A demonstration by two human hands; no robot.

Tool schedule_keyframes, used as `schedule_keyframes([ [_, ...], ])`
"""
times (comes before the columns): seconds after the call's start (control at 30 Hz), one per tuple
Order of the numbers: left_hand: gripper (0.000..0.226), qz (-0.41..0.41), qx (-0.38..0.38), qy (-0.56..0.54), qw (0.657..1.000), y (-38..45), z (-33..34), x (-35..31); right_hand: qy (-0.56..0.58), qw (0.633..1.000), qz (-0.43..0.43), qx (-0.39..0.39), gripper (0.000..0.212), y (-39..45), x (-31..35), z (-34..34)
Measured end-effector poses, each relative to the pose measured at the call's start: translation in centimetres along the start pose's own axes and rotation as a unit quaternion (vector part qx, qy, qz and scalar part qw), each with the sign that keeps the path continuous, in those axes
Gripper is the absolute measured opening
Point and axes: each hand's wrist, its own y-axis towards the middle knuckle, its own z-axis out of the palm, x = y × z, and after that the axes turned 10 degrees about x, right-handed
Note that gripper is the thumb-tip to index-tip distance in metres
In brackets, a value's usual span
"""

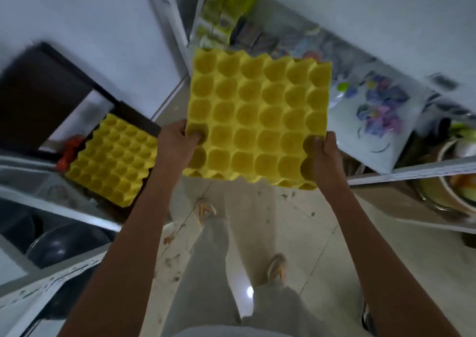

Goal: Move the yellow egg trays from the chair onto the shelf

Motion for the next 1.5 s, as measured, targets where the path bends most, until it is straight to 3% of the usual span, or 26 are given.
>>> schedule_keyframes([
  [0.03,0.007,0.006,0.003,0.020,1.000,-1.5,0.6,-1.7,-0.001,1.000,0.012,0.000,0.017,-1.1,0.3,-2.0],
  [0.13,0.033,0.009,-0.018,0.053,0.998,-6.0,2.4,-5.9,-0.015,0.999,0.022,-0.017,0.035,-4.5,1.3,-7.4],
  [0.2,0.037,0.016,-0.026,0.044,0.999,-8.8,3.2,-8.5,-0.008,0.999,-0.009,-0.038,0.036,-6.5,2.1,-10.5],
  [0.37,0.021,0.020,-0.033,0.074,0.997,-13.2,4.7,-14.4,0.004,0.999,-0.035,-0.041,0.038,-9.8,3.7,-16.9],
  [0.53,0.023,0.009,-0.011,0.075,0.997,-13.6,5.6,-18.3,0.096,0.993,-0.055,-0.034,0.031,-10.0,5.0,-20.1],
  [0.67,0.025,0.000,0.014,0.084,0.996,-11.6,5.8,-19.7,0.112,0.992,-0.051,-0.001,0.030,-8.6,5.4,-20.9],
  [0.8,0.021,-0.002,0.067,0.091,0.994,-8.7,6.0,-20.4,0.120,0.992,-0.024,0.021,0.054,-6.8,6.8,-20.8],
  [0.93,0.026,0.019,0.112,0.102,0.988,-5.5,6.5,-21.9,0.142,0.990,0.009,-0.020,0.043,-5.3,7.3,-20.5],
  [1.03,0.013,0.008,0.134,0.092,0.987,-3.1,6.9,-23.1,0.154,0.986,0.038,-0.048,0.031,-4.3,7.5,-20.3],
  [1.1,0.014,-0.001,0.133,0.080,0.988,-2.1,7.4,-24.0,0.145,0.985,0.060,-0.070,0.023,-3.5,7.6,-20.6],
  [1.17,0.017,0.006,0.125,0.070,0.990,-2.4,7.6,-24.4,0.135,0.986,0.049,-0.086,0.028,-3.6,7.9,-20.8],
  [1.23,0.019,0.009,0.138,0.085,0.987,3.3,9.3,-26.3,0.124,0.983,0.062,-0.118,0.029,1.2,8.0,-21.4],
  [1.5,0.030,0.013,0.095,0.083,0.992,9.1,12.9,-30.8,0.109,0.983,0.077,-0.122,0.034,7.3,8.3,-24.0],
])
